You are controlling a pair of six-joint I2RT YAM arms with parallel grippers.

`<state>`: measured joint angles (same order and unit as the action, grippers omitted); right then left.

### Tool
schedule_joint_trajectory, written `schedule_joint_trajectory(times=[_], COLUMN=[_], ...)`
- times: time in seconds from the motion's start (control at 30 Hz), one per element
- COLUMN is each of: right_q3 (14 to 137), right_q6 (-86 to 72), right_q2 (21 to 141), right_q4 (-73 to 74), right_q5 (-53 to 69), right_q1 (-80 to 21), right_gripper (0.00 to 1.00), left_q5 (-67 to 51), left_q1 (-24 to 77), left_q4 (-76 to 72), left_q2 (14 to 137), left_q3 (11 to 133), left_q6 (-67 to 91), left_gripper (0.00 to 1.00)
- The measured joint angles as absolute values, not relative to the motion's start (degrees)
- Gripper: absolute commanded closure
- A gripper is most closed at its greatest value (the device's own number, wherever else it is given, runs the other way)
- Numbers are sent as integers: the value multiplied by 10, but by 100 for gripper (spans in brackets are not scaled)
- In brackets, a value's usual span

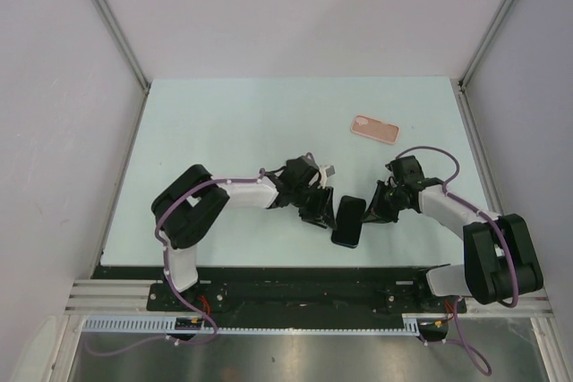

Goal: Put the phone into the phone case

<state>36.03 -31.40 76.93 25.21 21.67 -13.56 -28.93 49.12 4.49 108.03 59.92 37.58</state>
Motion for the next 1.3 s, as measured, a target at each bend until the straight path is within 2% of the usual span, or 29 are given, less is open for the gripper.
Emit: schedule_joint_trajectory(times=[0.17, 0.3, 0.53, 0.8, 0.93, 1.07, 1.23, 1.3], right_q3=[357, 354, 352, 352, 351, 349, 349, 350], right_q6=[-315, -315, -312, -313, -313, -310, -305, -305], right_q2=[777, 781, 800, 809, 809, 803, 809, 812], right_q4=[244, 232, 221, 213, 208, 199, 185, 182], right_q5=[223, 233, 249, 258, 260, 262, 253, 254], right_q1=[-136, -135, -130, -129, -129, -136, -153, -155], right_gripper=[98, 98, 97, 93, 87, 85, 95, 95], left_q5=[-290, -287, -281, -270, -252, -229, -219, -216], left_q1=[502, 515, 516, 518, 525, 536, 542, 544], left_q4=[36, 33, 33, -19, -33, -26, -23, -25], left_q2=[1087, 1091, 1091, 1073, 1060, 1053, 1044, 1040], left_q3=[599, 601, 599, 557, 540, 539, 531, 526], left_q6=[377, 380, 389, 413, 421, 420, 421, 422], left_gripper=[57, 58, 64, 66, 66, 66, 66, 66])
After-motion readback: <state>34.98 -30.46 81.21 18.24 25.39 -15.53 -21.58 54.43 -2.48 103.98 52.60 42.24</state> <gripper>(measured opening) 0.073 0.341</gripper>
